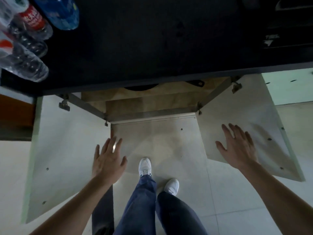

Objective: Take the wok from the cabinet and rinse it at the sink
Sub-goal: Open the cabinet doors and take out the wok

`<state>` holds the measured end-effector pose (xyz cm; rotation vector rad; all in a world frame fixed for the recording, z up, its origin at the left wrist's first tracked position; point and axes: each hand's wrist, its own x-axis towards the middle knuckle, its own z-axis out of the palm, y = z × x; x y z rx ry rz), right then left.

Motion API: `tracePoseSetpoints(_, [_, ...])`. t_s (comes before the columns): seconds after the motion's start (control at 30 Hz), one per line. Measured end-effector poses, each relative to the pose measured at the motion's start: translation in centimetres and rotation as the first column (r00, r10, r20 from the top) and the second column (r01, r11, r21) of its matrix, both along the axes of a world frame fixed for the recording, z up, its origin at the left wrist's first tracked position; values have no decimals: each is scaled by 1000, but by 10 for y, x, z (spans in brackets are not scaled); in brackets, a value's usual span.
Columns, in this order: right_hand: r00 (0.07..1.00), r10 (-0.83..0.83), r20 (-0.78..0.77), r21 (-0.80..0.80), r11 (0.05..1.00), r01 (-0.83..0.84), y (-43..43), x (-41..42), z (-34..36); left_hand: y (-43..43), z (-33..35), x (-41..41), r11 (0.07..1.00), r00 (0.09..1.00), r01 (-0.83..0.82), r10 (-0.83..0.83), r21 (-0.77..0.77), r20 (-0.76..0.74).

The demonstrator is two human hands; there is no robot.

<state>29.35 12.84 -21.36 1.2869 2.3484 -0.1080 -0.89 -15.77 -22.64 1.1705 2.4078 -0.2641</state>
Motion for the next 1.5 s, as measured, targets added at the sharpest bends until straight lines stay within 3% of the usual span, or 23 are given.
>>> tracePoseSetpoints(0.13, [996,40,-84,41,998,-37,25,-29,-14,80,-18,10,959,972,234,-233,158,-26])
tracePoseSetpoints(0.27, [961,143,-235,135,984,-114,54,-55,-51,159,-40,14,905,932,363,-357,224,-68])
tracePoseSetpoints(0.53, [850,324,-416,276,935,-222,112,-99,-114,280,-97,1,846,922,387,-354,367,-157])
tracePoseSetpoints(0.77, [806,439,-397,390,876,-285,160,-152,-139,352,-130,-5,843,935,354,-329,405,-133])
tracePoseSetpoints(0.93, [769,494,-406,475,833,-284,168,-176,-148,358,-145,-4,828,944,325,-315,456,-101])
tracePoseSetpoints(1.07, [772,438,-461,359,887,-289,159,-178,-149,341,-145,-2,803,945,306,-322,511,-61])
tracePoseSetpoints(1.33, [709,51,-704,-14,996,-86,61,-163,-153,269,-150,22,772,943,72,-259,631,209])
tracePoseSetpoints(1.4, [682,-31,-731,-65,998,-24,37,-155,-149,252,-149,30,745,919,-20,-249,667,306])
tracePoseSetpoints(1.5, [638,-178,-749,-195,980,45,12,-147,-145,237,-149,40,649,852,-290,-160,703,498])
